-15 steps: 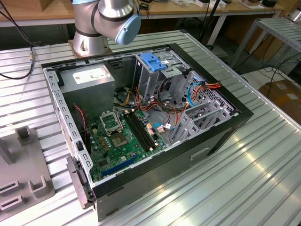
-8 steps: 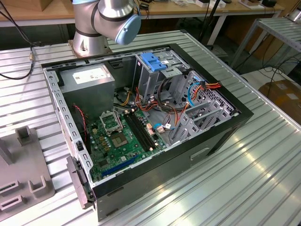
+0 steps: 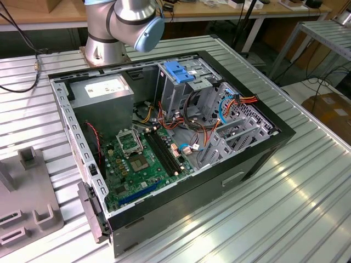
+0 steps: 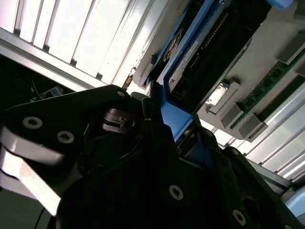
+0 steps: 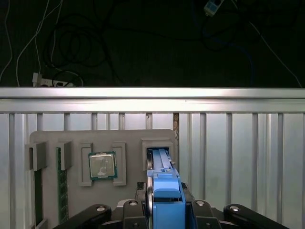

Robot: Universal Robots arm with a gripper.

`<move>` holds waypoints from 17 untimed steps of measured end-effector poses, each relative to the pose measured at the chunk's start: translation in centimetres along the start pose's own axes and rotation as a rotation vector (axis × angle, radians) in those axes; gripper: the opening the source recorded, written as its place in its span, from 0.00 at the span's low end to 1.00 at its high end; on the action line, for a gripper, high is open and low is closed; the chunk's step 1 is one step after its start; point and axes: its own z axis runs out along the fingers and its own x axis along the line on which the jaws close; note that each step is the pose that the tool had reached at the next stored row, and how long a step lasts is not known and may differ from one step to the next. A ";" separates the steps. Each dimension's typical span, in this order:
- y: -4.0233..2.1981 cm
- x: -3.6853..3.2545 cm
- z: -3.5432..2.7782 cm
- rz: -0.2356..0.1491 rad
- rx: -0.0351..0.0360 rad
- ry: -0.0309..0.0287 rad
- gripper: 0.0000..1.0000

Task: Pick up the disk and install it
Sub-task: 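Pick up the disk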

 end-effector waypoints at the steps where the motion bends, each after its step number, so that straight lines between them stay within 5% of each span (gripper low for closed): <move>1: 0.00 0.00 0.01 0.000 0.0001 0.0000 0.37; 11: 0.00 0.00 -0.04 0.000 0.0004 -0.0002 0.37; 17: 0.01 -0.03 -1.15 0.000 0.0000 0.0000 0.37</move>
